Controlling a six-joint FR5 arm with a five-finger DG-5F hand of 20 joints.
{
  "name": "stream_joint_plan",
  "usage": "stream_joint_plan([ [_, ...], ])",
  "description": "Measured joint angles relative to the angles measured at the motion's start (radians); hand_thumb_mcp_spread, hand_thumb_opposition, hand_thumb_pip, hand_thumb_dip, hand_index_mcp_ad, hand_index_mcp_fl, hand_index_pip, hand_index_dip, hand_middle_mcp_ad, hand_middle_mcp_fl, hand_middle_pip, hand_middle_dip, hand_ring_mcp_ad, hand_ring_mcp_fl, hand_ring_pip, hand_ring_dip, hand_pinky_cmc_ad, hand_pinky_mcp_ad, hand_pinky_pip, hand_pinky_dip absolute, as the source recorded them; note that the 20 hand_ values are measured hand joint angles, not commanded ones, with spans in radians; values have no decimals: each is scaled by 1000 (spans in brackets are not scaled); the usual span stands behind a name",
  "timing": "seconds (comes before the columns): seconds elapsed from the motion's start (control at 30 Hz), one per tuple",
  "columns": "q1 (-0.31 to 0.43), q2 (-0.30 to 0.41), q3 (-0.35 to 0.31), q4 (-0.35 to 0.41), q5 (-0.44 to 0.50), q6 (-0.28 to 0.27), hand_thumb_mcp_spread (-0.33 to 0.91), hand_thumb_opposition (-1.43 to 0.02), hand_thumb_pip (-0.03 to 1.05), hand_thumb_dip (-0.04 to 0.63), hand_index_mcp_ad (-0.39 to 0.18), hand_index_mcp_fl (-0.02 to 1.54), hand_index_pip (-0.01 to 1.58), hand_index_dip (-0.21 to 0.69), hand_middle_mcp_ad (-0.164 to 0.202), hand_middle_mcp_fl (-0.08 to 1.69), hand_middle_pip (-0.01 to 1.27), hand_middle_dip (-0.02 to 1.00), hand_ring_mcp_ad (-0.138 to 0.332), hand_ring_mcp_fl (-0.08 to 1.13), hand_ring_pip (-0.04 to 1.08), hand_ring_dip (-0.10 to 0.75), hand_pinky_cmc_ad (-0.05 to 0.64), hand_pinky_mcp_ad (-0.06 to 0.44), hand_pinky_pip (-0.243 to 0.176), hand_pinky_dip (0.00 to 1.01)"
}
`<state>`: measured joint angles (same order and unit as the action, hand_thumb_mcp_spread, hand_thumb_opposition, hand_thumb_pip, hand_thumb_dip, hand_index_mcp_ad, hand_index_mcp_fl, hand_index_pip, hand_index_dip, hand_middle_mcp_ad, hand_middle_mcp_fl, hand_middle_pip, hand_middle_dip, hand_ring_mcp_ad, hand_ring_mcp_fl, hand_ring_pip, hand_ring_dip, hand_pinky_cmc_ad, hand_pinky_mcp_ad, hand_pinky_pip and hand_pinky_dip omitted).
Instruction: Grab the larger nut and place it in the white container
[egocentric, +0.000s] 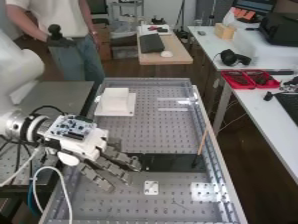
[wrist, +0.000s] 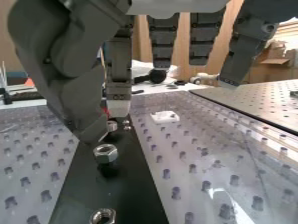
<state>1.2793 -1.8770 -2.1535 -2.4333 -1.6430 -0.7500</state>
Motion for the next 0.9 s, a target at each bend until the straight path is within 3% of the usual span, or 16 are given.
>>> stream_joint_plan([
  [0.33,-2,-21,4,15,-28,-31,323,-895,780,190,-188,12,1555,68,73,17,127,215,176,2,152,168,379,328,-94,623],
  [0.9,-14,-55,17,17,-46,-25,323,-899,780,190,-202,5,1557,79,75,14,126,204,169,3,169,152,372,312,-91,623],
])
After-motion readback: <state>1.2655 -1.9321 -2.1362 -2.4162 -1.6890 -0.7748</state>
